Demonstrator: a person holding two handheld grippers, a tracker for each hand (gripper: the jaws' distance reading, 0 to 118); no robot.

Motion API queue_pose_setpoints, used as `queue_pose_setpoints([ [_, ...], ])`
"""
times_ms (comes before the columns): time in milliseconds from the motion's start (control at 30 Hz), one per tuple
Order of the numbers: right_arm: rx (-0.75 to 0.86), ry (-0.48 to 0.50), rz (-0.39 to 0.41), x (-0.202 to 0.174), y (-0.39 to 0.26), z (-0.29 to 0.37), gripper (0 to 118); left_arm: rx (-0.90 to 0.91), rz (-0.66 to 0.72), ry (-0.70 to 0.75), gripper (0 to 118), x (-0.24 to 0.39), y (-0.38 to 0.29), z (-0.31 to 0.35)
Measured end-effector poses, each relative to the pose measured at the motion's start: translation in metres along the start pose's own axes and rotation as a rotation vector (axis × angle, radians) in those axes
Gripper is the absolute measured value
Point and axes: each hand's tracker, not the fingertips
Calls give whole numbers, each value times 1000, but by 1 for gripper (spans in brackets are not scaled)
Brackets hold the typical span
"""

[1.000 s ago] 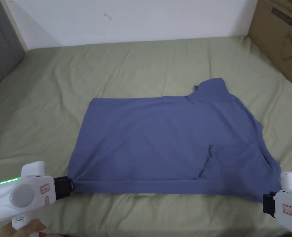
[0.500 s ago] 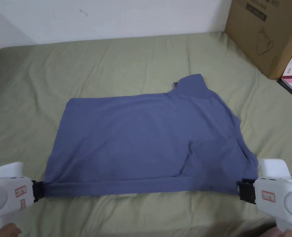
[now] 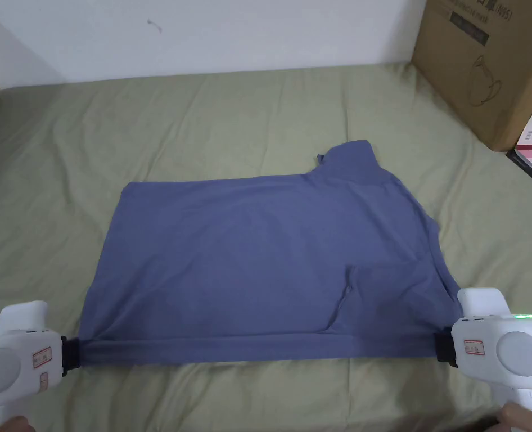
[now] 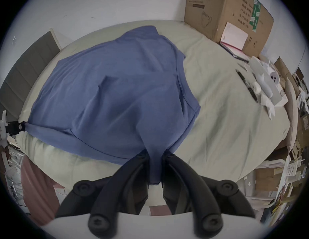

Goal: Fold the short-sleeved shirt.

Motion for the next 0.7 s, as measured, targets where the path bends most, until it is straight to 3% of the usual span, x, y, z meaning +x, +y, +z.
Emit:
queue_pose_setpoints([
  [100, 20, 2, 2, -1, 10, 11, 13, 16, -4, -2, 6, 0, 6, 8],
  [267, 51, 66, -94, 12, 41, 19, 13, 57, 21, -9, 6, 0, 37, 14],
  [500, 22, 74, -172, 18, 98, -24, 13, 65, 9, 16, 6, 17, 98, -26],
  [533, 16, 70, -176, 16, 104, -33, 14, 60, 13, 14, 17, 20, 103, -35],
  [567, 2, 67, -173, 15, 108, -41, 22, 45, 17, 21, 38, 21, 107, -43],
  [600, -29, 45, -169, 13, 112, -50, 41, 26, 26, 49, 64, 22, 110, -49],
  [633, -50, 16, -161, 12, 114, -56, 73, 12, 29, 77, 90, 21, 112, -54],
  [667, -59, -19, -151, 11, 114, -59, 85, 7, 32, 76, 96, 20, 113, -56],
  [700, -54, -23, -148, 12, 113, -59, 86, 10, 37, 68, 96, 17, 111, -55],
])
